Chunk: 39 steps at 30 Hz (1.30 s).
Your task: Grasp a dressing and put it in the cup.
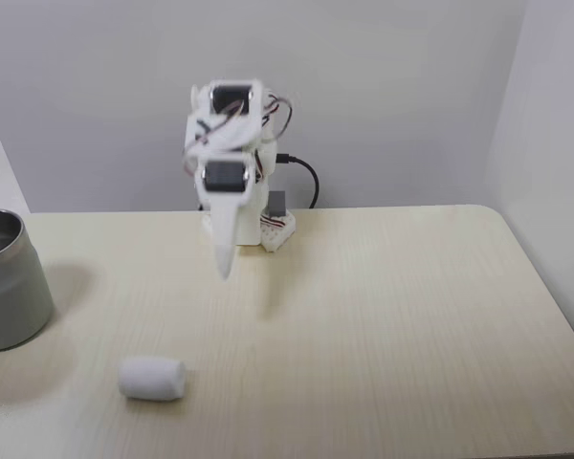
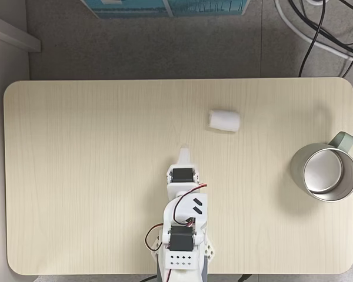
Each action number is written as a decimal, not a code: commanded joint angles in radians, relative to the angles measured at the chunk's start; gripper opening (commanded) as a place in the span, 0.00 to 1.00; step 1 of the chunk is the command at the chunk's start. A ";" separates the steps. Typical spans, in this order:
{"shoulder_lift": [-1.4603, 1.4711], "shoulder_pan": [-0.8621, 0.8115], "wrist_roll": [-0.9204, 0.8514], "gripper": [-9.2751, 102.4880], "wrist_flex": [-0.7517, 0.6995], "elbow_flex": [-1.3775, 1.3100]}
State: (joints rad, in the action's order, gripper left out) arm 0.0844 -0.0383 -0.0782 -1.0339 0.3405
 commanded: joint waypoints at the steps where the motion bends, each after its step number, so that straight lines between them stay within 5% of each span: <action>1: -0.021 -0.034 -0.049 0.08 -0.044 0.190; 8: -0.437 -0.135 -0.129 0.10 -0.229 0.686; 19: -1.132 -0.275 -0.201 0.36 -0.508 1.123; 39: -1.680 -0.229 -0.173 0.42 -0.084 0.884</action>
State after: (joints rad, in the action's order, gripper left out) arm -1.5386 -0.2516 -0.2608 -1.1628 1.2195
